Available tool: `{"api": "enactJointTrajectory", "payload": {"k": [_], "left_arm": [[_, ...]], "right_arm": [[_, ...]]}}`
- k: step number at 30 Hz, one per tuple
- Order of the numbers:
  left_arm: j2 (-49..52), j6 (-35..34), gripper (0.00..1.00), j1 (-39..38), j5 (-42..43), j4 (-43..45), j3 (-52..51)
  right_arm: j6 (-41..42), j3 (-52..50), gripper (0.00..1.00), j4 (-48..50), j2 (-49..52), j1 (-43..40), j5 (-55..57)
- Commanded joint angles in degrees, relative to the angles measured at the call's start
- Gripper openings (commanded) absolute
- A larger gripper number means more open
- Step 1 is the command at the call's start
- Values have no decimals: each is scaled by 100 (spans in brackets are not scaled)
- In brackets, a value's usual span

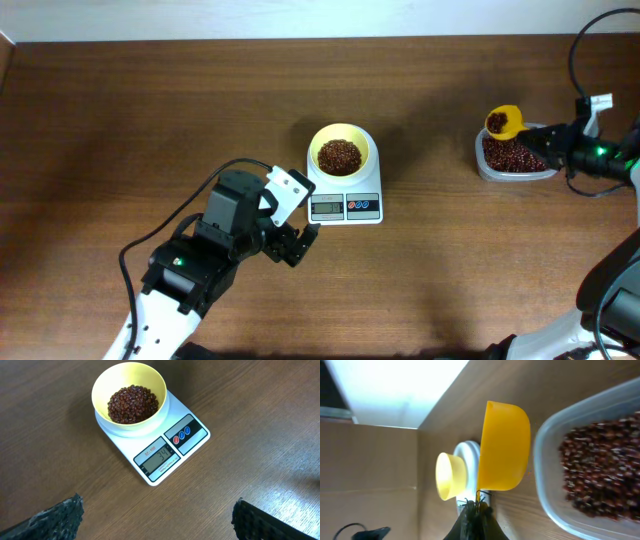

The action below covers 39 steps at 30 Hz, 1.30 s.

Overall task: Scoop item into bowl and weigh 50g on scale
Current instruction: 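Carry the scoop over the yellow bowl and tip beans in with the right gripper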

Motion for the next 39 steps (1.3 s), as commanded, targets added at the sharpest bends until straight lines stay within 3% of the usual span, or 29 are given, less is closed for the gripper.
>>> {"api": "enactJointTrajectory", "payload": {"k": [1, 16, 28, 39], "left_arm": [[7, 96, 99, -24, 81, 7, -48], [7, 94, 99, -24, 81, 7, -48], [7, 94, 99, -24, 81, 7, -48], [7, 94, 99, -24, 81, 7, -48]], "right_arm": [[-98, -72, 4, -2, 44, 4, -551], [-76, -72, 4, 90, 44, 1882, -546], [291, -72, 4, 1147, 44, 3178, -492], [391, -72, 4, 1438, 44, 3936, 1180]]}}
